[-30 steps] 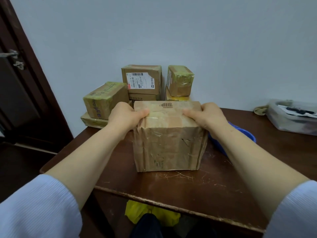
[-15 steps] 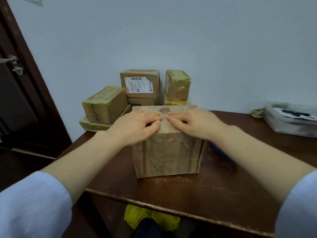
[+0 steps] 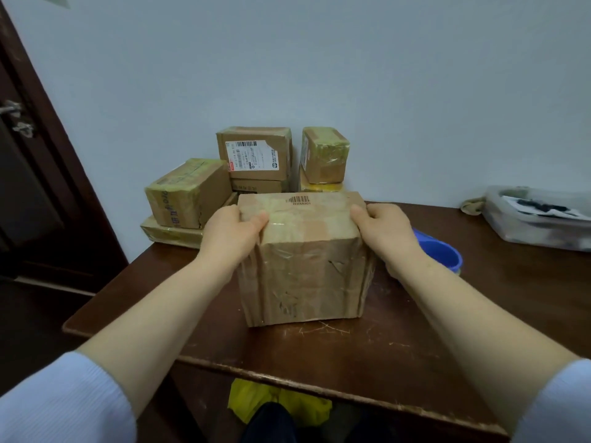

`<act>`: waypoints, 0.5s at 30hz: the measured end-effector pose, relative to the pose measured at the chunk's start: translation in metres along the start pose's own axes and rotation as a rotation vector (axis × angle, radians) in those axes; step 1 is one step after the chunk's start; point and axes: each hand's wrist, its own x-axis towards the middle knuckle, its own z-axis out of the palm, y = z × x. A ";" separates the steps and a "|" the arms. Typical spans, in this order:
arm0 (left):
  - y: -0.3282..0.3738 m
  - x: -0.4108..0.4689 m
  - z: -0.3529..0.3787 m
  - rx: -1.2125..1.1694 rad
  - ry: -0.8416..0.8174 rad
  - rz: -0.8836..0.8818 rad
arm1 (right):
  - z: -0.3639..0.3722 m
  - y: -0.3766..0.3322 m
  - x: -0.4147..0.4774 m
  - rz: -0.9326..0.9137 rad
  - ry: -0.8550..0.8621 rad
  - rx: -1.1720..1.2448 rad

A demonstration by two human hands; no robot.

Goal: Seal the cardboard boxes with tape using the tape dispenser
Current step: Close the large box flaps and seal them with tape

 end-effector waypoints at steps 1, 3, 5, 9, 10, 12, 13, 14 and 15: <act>-0.001 0.001 0.000 0.025 0.033 0.007 | 0.003 0.002 0.000 -0.022 0.057 -0.010; -0.001 -0.001 -0.003 0.114 0.090 0.050 | 0.004 0.006 -0.003 -0.045 0.139 0.009; 0.004 -0.006 -0.007 0.311 0.122 0.103 | 0.003 0.008 -0.006 -0.067 0.188 -0.037; 0.014 -0.009 -0.014 0.675 0.173 0.151 | -0.004 0.004 -0.010 -0.081 0.179 -0.273; 0.017 -0.009 -0.016 0.733 0.161 0.145 | -0.008 0.000 -0.010 -0.055 0.148 -0.376; 0.025 -0.006 -0.019 0.796 0.117 0.143 | -0.016 -0.006 -0.005 -0.019 0.087 -0.532; 0.027 -0.003 -0.019 0.792 0.095 0.147 | -0.017 -0.009 -0.002 -0.018 0.067 -0.557; 0.029 -0.001 -0.020 0.766 0.076 0.156 | -0.016 -0.010 0.001 -0.028 0.044 -0.538; 0.028 0.000 -0.019 0.730 0.065 0.172 | -0.013 -0.011 0.004 -0.048 0.023 -0.498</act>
